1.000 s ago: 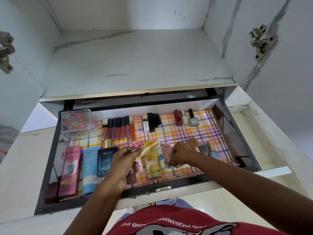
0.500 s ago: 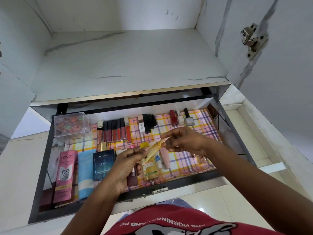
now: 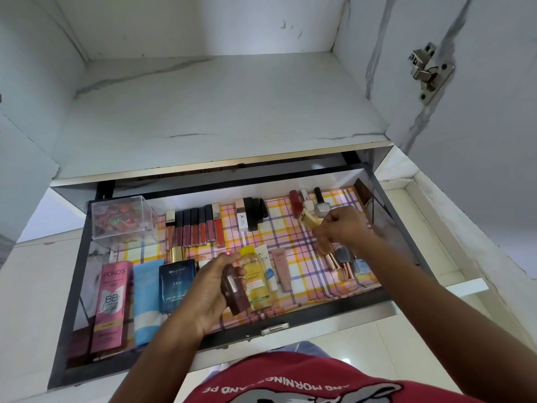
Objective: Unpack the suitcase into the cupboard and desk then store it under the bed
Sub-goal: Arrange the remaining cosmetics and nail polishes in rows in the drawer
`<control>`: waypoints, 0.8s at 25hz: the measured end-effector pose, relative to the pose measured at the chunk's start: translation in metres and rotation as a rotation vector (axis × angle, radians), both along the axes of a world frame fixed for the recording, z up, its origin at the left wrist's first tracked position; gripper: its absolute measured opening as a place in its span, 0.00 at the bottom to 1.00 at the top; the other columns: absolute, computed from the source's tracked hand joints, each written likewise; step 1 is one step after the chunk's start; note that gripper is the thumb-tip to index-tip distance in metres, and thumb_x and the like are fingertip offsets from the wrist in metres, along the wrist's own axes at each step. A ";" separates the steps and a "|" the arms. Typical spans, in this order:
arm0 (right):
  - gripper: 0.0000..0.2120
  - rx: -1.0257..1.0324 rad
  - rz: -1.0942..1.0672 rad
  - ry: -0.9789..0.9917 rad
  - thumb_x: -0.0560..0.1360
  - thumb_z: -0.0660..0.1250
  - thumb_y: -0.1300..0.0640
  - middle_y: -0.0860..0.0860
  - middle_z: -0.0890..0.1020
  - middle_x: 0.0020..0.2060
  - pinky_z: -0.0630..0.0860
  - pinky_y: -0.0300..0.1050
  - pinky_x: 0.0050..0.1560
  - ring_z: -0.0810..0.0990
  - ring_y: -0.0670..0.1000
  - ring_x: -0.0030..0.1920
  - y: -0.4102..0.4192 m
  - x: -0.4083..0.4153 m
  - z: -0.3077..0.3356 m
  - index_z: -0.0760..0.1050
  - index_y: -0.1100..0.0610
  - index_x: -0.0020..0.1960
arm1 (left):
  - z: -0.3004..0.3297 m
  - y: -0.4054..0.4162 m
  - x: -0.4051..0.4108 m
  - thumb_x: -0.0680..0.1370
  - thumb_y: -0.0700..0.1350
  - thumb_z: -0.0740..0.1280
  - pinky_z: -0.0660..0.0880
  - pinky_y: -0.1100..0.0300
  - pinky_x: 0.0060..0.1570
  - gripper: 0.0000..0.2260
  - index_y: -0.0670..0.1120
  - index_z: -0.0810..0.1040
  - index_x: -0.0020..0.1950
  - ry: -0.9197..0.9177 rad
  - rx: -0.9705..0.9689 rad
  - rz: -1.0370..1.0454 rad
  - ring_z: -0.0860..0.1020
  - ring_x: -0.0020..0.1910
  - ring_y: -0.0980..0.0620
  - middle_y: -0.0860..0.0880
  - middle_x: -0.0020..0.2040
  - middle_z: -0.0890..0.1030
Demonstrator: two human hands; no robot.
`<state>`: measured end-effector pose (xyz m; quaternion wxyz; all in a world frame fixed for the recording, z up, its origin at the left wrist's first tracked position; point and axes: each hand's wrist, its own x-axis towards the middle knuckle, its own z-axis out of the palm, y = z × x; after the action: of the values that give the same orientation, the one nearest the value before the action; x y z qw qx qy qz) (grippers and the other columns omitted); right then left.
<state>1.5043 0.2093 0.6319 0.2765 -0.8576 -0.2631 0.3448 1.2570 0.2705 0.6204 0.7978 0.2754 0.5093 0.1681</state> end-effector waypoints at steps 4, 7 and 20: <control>0.06 -0.215 0.524 -0.505 0.71 0.70 0.63 0.52 0.79 0.44 0.77 0.41 0.45 0.79 0.50 0.44 -0.007 -0.037 -0.021 0.76 0.58 0.46 | 0.000 -0.002 0.000 0.76 0.32 0.58 0.73 0.53 0.47 0.08 0.40 0.74 0.50 -0.028 -0.090 0.068 0.76 0.41 0.46 0.41 0.41 0.75; 0.13 -0.389 0.690 -0.617 0.70 0.72 0.61 0.54 0.80 0.49 0.77 0.47 0.54 0.79 0.53 0.51 -0.003 -0.049 -0.035 0.76 0.58 0.53 | 0.003 -0.003 0.000 0.77 0.31 0.59 0.75 0.52 0.45 0.07 0.40 0.72 0.52 -0.044 -0.065 0.102 0.79 0.45 0.44 0.39 0.46 0.77; 0.13 0.093 0.545 0.379 0.67 0.75 0.64 0.55 0.83 0.41 0.78 0.36 0.36 0.81 0.47 0.37 -0.003 -0.060 0.019 0.80 0.66 0.50 | 0.002 -0.002 0.004 0.66 0.39 0.70 0.78 0.62 0.52 0.16 0.39 0.79 0.53 -0.148 0.084 0.092 0.80 0.54 0.49 0.42 0.52 0.83</control>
<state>1.4446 0.2063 0.6506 0.2569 -0.6626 -0.4420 0.5473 1.2609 0.2688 0.6227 0.8126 0.2717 0.4535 0.2455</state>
